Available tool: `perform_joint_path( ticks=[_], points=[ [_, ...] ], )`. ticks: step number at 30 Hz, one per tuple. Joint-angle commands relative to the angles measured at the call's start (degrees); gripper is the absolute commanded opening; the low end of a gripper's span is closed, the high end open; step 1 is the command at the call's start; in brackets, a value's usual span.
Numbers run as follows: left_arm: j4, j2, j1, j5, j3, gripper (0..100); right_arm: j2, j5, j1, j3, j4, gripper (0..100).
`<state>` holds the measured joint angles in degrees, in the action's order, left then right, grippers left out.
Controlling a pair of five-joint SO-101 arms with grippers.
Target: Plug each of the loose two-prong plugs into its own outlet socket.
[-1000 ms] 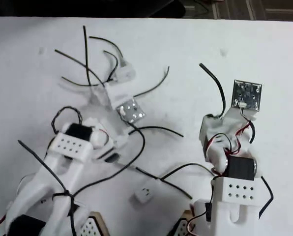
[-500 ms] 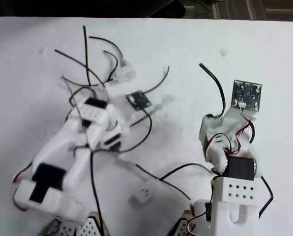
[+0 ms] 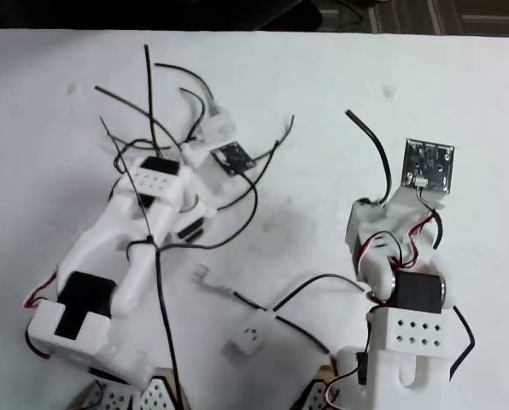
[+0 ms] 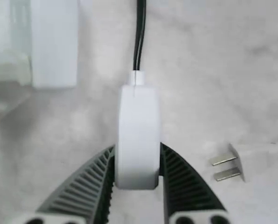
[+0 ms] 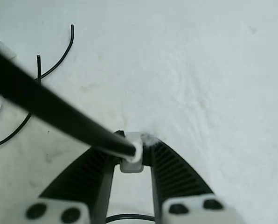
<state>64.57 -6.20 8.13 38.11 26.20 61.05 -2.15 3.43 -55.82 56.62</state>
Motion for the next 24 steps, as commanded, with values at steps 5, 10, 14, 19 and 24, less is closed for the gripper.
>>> perform_joint_path(
  ticks=[5,10,14,19,24],
  points=[
    [3.8,0.3,2.7,-4.9,-2.2,12,0.0,0.4,-0.5,0.5,0.2,1.7],
    [4.1,0.3,0.7,-7.8,-5.3,21,-0.2,0.4,-0.5,0.5,0.2,1.7],
    [4.5,0.3,-2.5,-9.3,-10.0,25,-0.2,0.4,-0.5,0.5,0.2,1.7],
    [4.2,-0.2,-4.2,-9.2,-13.1,26,-0.2,0.4,-0.5,0.4,0.2,1.7],
    [3.7,-0.2,-4.6,-9.1,-13.5,26,-0.2,0.4,-0.5,0.4,0.2,1.7]
  ],
)
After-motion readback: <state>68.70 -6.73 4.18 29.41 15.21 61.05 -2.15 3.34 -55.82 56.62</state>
